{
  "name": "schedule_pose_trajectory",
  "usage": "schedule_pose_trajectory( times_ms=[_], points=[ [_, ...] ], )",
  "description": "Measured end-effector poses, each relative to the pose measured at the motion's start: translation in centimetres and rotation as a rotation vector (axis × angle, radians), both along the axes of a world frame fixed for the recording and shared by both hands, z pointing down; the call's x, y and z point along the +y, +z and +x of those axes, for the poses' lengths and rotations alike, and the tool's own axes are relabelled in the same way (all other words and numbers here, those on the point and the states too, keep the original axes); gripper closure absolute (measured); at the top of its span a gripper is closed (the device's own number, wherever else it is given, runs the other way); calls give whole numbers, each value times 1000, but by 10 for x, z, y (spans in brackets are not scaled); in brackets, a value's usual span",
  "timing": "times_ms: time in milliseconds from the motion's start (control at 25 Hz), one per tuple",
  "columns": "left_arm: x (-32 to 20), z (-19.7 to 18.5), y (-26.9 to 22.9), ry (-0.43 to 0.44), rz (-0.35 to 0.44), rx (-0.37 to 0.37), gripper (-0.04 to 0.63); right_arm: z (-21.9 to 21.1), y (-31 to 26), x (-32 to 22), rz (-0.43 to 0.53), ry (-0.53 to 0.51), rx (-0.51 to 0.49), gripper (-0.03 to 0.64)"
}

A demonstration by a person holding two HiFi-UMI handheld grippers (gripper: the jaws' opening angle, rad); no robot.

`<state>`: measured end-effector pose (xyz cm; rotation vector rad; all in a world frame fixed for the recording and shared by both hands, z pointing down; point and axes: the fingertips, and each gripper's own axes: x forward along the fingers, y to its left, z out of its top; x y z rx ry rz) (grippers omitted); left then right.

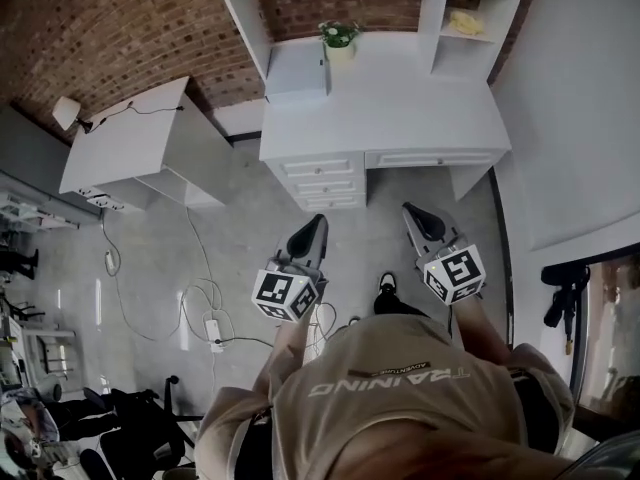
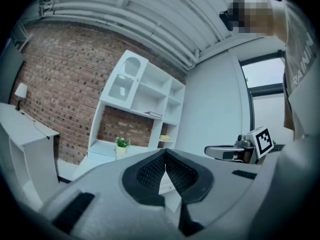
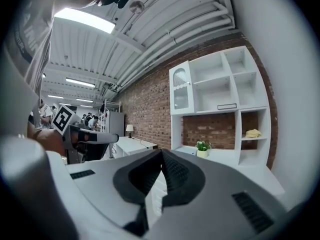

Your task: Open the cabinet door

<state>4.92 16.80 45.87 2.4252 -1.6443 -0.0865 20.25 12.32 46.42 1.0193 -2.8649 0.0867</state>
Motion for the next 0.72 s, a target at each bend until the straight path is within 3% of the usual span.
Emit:
schedule_pose_trajectory(
  times_ms=[200, 480, 720],
  points=[
    [-53, 7, -24, -32, 46, -41, 588, 9, 3, -52, 6, -31, -20, 603],
    [-98, 21, -15, -76, 21, -38, 588, 7, 17, -107, 13, -116, -9, 603],
    [-119, 3, -19, -143, 39, -35, 588, -8, 5, -148, 30, -142, -51, 603]
  ],
)
